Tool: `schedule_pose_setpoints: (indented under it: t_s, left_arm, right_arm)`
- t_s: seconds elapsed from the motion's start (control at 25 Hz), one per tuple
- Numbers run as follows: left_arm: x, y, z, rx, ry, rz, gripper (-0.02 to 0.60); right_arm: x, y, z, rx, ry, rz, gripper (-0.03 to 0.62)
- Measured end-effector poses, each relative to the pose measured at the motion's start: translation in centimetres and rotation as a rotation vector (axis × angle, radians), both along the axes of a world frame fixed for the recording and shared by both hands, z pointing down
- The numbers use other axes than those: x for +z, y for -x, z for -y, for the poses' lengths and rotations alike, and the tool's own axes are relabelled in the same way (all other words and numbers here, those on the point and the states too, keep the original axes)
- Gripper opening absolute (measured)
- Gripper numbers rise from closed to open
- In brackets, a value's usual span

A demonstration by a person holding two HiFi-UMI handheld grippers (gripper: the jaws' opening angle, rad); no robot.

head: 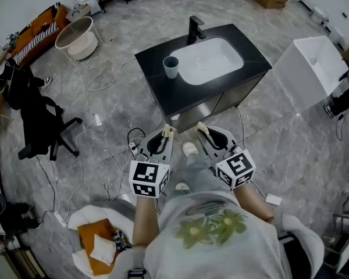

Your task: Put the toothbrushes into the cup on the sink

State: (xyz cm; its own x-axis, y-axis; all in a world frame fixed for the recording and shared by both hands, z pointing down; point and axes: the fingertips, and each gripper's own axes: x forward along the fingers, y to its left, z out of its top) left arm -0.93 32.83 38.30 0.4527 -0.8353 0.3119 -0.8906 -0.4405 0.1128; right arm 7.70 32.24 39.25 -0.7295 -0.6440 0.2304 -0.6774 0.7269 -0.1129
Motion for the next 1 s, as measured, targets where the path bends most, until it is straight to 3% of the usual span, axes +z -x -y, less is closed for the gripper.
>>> schedule_pose_setpoints:
  t_s: [0.4, 1.0]
  left_arm:
    - [-0.5, 1.7, 9.9, -0.046, -0.008, 0.014, 0.049]
    - [-0.3, 3.3, 20.4, -0.131, 0.004, -0.001, 0.049]
  right_arm:
    - [-0.9, 0.9, 10.3, -0.03, -0.012, 0.004, 0.077]
    - [-0.9, 1.8, 22.6, -0.09, -0.009, 0.016, 0.077]
